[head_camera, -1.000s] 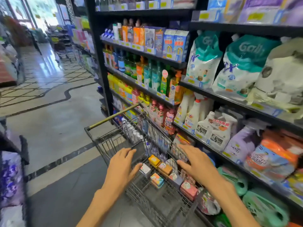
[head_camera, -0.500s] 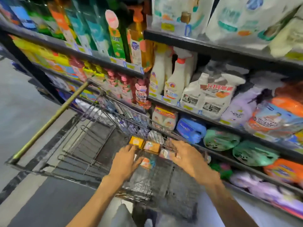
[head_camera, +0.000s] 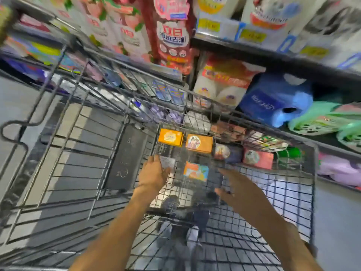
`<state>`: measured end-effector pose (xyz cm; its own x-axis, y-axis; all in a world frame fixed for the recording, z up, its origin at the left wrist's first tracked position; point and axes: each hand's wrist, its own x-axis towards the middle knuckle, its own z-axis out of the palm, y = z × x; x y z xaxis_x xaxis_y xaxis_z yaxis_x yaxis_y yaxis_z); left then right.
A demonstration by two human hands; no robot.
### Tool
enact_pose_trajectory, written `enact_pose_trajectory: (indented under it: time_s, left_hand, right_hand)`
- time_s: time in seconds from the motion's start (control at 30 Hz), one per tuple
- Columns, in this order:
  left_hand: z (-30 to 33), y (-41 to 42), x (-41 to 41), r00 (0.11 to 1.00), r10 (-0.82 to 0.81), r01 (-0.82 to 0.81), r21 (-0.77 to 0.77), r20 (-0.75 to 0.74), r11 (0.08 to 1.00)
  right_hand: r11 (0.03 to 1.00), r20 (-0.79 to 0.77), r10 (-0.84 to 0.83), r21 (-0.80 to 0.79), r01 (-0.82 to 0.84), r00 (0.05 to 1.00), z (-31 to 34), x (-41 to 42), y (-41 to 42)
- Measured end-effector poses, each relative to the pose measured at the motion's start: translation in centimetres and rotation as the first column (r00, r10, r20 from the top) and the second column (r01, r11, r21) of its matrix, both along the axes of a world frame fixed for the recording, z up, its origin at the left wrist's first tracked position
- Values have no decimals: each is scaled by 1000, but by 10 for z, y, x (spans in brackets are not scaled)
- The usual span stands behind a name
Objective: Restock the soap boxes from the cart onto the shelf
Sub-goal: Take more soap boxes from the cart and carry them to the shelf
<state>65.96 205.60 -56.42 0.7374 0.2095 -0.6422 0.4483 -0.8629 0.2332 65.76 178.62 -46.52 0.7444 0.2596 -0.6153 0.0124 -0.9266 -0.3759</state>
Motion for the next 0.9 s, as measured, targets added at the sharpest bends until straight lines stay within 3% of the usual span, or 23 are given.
enact_pose_trajectory:
  time_s: [0.17, 0.37, 0.7, 0.9]
  left_hand:
    - [-74, 16, 12, 999, 33, -33, 24, -11, 999]
    - [-113, 12, 18, 990, 137, -137, 9, -19, 991]
    - [-94, 11, 14, 948, 298, -291, -77, 111, 954]
    - [-78, 36, 7, 936, 350, -331, -248, 36, 911]
  right_hand:
    - [998, -45, -66, 4, 66, 997, -43, -6, 10]
    - [998, -87, -65, -4, 64, 994, -75, -11, 12]
    - [976, -15, -209, 67, 210, 978, -97, -5, 24]
    - [931, -54, -364, 26, 365, 930, -130, 15, 43]
